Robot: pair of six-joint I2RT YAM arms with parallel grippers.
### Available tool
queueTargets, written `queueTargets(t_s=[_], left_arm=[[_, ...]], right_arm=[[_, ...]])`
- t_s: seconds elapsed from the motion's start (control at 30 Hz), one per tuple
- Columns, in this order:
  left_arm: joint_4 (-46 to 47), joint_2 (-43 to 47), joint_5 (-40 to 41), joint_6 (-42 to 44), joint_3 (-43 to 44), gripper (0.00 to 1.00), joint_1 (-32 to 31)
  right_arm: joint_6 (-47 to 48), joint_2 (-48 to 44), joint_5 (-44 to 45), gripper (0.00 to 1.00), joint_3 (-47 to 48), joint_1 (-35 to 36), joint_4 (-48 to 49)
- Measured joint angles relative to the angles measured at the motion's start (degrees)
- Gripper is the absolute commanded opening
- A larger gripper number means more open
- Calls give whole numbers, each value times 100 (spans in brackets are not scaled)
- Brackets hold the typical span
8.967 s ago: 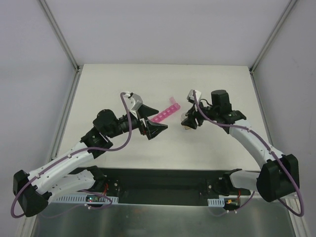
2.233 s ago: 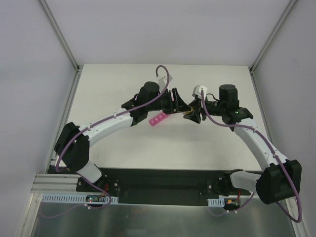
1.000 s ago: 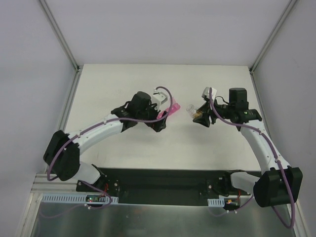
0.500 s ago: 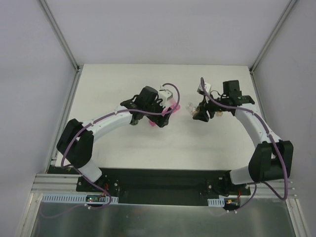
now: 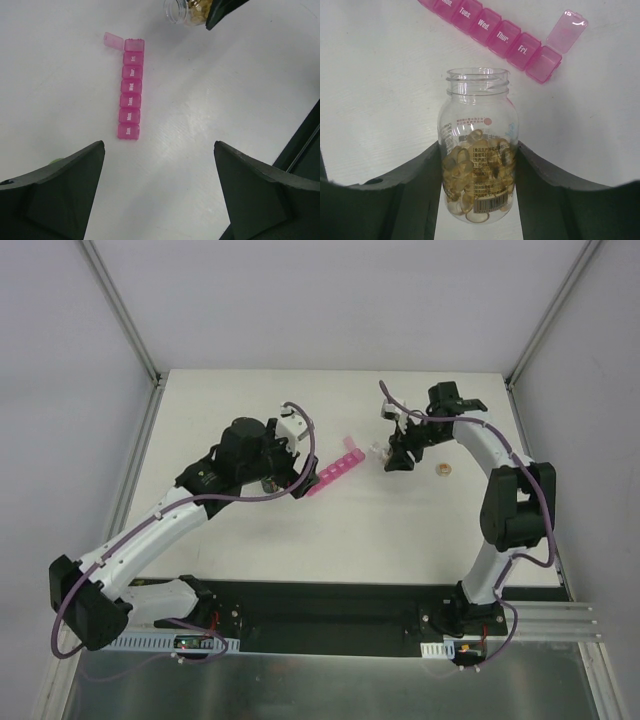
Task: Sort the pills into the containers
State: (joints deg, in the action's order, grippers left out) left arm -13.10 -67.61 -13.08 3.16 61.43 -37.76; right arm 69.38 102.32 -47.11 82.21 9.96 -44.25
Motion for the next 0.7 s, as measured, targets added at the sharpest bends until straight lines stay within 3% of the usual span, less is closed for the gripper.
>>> queueTargets(t_s=[0.37, 0.7], left_arm=[[-68, 1163, 374, 763, -914, 90, 0], [181, 1467, 472, 1043, -1349, 90, 0]], right_arm=[[1270, 960, 223, 46, 1185, 125, -726], [2072, 1650, 498, 47, 1908, 210, -1325]])
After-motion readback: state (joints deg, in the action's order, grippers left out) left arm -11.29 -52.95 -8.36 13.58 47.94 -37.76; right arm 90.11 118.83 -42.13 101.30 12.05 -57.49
